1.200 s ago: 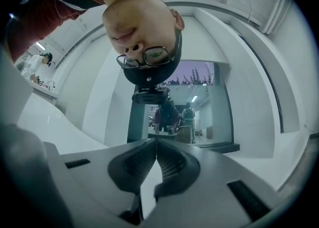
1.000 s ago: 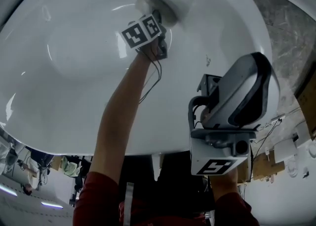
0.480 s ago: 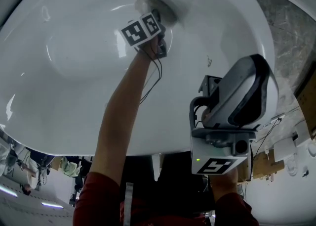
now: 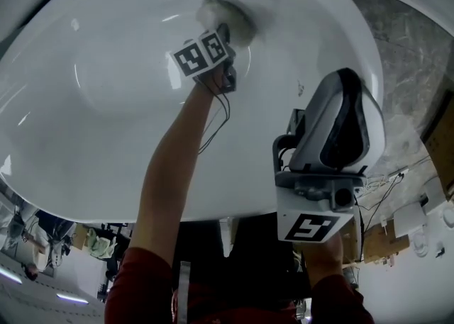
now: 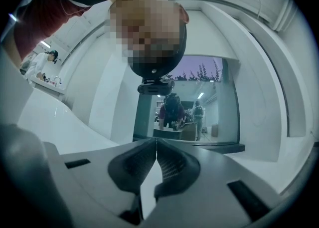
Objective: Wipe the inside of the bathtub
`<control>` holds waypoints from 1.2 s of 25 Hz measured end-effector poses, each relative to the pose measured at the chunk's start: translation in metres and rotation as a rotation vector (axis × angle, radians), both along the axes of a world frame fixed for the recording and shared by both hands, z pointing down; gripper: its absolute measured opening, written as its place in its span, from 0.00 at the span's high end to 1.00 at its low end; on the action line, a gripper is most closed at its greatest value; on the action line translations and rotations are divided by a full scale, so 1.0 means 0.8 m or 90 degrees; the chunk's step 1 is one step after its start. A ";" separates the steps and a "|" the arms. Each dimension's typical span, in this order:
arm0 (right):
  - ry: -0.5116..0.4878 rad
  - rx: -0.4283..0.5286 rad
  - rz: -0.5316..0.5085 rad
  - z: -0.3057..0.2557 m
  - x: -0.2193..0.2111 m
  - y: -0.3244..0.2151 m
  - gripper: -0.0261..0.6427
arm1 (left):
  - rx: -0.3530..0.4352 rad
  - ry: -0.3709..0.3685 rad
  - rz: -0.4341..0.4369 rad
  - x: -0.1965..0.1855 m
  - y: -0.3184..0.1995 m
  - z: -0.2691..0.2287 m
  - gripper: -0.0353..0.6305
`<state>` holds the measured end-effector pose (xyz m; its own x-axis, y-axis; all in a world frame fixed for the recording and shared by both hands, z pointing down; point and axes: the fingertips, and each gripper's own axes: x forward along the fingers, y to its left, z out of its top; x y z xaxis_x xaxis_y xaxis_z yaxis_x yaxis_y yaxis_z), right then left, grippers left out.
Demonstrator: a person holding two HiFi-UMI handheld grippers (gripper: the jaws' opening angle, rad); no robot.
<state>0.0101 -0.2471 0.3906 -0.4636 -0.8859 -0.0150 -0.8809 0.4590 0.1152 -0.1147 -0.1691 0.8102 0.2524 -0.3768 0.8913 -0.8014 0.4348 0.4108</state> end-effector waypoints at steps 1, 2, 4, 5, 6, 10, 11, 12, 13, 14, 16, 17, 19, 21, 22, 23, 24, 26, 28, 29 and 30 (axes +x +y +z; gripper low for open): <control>0.001 0.003 0.000 -0.006 -0.004 0.000 0.94 | 0.006 -0.001 0.006 -0.003 -0.001 -0.008 0.81; 0.002 0.006 0.000 -0.012 -0.008 0.001 0.94 | 0.013 -0.002 0.011 -0.006 -0.003 -0.017 0.81; 0.003 0.013 0.001 -0.029 -0.016 0.003 0.94 | 0.027 -0.008 0.017 -0.013 -0.006 -0.039 0.81; 0.003 0.015 0.001 -0.038 -0.019 0.005 0.94 | 0.033 -0.012 0.019 -0.017 -0.007 -0.051 0.81; 0.003 0.019 0.000 -0.048 -0.022 0.007 0.94 | 0.040 -0.016 0.021 -0.020 -0.007 -0.064 0.81; -0.007 0.038 -0.004 -0.097 -0.035 0.016 0.94 | 0.081 -0.027 0.016 -0.036 -0.017 -0.127 0.81; -0.010 0.042 -0.005 -0.111 -0.039 0.020 0.94 | 0.094 -0.030 0.012 -0.042 -0.020 -0.147 0.81; -0.013 0.045 -0.007 -0.125 -0.044 0.026 0.94 | 0.106 -0.031 0.006 -0.049 -0.021 -0.168 0.81; -0.017 0.046 -0.009 -0.138 -0.048 0.032 0.94 | 0.120 -0.031 -0.001 -0.055 -0.022 -0.189 0.81; -0.021 0.046 -0.012 -0.151 -0.052 0.038 0.94 | 0.132 -0.027 -0.010 -0.061 -0.022 -0.211 0.81; -0.022 0.045 -0.018 -0.174 -0.061 0.049 0.94 | 0.155 -0.010 -0.036 -0.070 -0.019 -0.258 0.81; -0.021 0.044 -0.019 -0.186 -0.064 0.054 0.94 | 0.165 -0.006 -0.043 -0.073 -0.017 -0.283 0.81; -0.020 0.044 -0.016 -0.213 -0.067 0.064 0.94 | 0.183 -0.013 -0.032 -0.076 -0.009 -0.333 0.81; -0.017 0.045 -0.013 -0.244 -0.073 0.074 0.94 | 0.198 -0.026 -0.010 -0.081 0.000 -0.383 0.81; -0.015 0.046 -0.013 -0.261 -0.076 0.079 0.94 | 0.208 -0.029 -0.004 -0.084 0.005 -0.409 0.81; -0.013 0.048 -0.013 -0.278 -0.080 0.084 0.94 | 0.221 -0.032 0.001 -0.088 0.010 -0.437 0.81; -0.010 0.052 -0.013 -0.297 -0.084 0.090 0.94 | 0.237 -0.036 0.005 -0.093 0.014 -0.466 0.81; -0.006 0.059 -0.013 -0.333 -0.093 0.102 0.94 | 0.276 -0.048 0.014 -0.103 0.022 -0.525 0.81; -0.012 0.060 -0.008 -0.364 -0.098 0.115 0.94 | 0.313 -0.056 0.018 -0.111 0.034 -0.581 0.81; -0.016 0.058 -0.005 -0.378 -0.100 0.123 0.94 | 0.330 -0.061 0.020 -0.115 0.041 -0.608 0.81; -0.020 0.056 -0.002 -0.390 -0.103 0.131 0.94 | 0.346 -0.070 0.024 -0.118 0.049 -0.634 0.81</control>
<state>-0.0724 -0.1427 0.0784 -0.4651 -0.8788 -0.1065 -0.8829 0.4518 0.1277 -0.2092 -0.1303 0.3028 0.1913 -0.7820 0.5932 -0.8627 0.1543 0.4816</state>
